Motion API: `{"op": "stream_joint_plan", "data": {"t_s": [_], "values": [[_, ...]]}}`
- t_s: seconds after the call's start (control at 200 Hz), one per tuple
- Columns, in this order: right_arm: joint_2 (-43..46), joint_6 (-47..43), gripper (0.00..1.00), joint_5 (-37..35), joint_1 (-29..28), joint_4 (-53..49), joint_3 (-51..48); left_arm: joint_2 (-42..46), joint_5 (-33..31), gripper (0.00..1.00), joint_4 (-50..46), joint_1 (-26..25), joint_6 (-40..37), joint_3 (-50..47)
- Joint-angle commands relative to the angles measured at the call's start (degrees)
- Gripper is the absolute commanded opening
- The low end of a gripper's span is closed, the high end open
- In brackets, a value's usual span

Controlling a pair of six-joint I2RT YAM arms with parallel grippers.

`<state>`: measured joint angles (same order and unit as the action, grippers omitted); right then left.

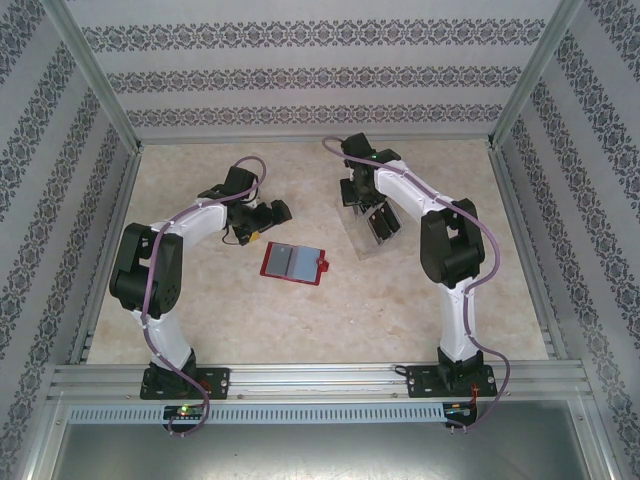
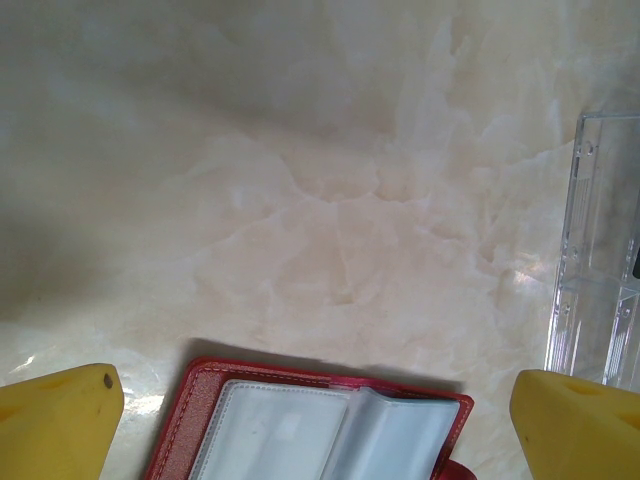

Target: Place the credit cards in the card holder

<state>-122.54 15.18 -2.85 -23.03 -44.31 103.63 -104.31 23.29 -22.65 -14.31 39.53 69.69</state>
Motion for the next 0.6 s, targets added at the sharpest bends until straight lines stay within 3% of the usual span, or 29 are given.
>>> {"op": "stream_joint_plan", "data": {"t_s": [0.0, 0.595], "values": [[-0.9, 0.5, 0.0, 0.7, -0.1, -1.3, 1.1, 1.4, -0.9, 1.0, -0.1, -0.8, 0.1, 1.6], [8.1, 5.6, 0.0, 9.6, -0.7, 1.8, 2.5, 1.0, -1.5, 1.0, -0.8, -0.8, -1.0, 0.8]]}}
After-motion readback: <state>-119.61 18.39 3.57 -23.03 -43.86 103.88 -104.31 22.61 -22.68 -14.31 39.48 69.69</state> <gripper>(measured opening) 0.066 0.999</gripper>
